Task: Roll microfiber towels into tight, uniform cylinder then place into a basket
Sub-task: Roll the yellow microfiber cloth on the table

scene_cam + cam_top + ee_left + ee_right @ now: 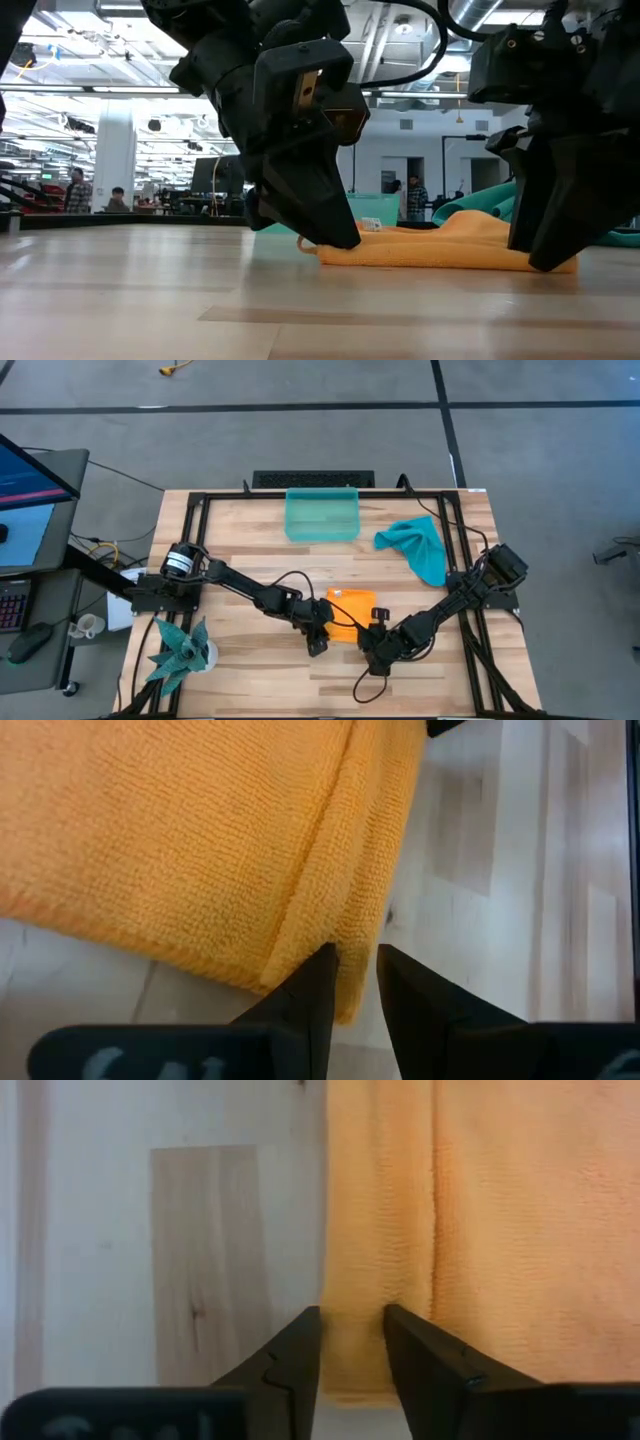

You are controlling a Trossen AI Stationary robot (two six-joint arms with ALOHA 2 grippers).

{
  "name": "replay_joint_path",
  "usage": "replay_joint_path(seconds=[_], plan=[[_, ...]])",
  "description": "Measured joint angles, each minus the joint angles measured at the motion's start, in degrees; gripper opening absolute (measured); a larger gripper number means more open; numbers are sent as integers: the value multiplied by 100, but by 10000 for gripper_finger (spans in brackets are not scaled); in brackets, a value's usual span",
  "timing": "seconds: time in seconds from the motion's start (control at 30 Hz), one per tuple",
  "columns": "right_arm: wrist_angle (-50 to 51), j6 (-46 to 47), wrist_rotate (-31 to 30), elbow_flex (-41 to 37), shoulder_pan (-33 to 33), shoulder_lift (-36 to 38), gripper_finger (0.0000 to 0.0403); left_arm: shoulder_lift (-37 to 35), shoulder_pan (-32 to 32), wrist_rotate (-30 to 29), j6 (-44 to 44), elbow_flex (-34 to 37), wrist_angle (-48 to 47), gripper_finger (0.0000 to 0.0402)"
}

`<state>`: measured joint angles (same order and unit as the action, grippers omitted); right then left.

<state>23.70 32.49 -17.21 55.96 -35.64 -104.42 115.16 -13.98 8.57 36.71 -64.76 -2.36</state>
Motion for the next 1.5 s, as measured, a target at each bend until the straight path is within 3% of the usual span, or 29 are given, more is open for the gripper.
replay_joint_path(seconds=[0.13, 0.37, 0.63, 0.8, 1.1, 1.3, 1.5], plan=[[269, -49, 30, 141, 0, 4, 153, 3, 0, 8, 6, 1, -2, 77], [1673, -103, -94, 946, -167, 7, 138, 6, -7, 47, 21, 10, -34, 77], [2879, 17, -1913, 1548, -1189, 22, 110, 13, -7, 42, 21, 10, -34, 77], [2784, 226, -2915, 1339, -1825, 10, 102, 14, -7, 36, 21, 10, -32, 77], [1305, -27, -2836, 643, -1758, 0, 102, 14, -4, 19, 64, 12, -32, 77], [940, -291, -2437, 636, -1504, 0, 106, 14, 0, 20, 65, 12, -32, 77], [882, -300, -2339, 611, -1359, 1, 136, 14, 0, 19, 63, 12, -30, 77]])
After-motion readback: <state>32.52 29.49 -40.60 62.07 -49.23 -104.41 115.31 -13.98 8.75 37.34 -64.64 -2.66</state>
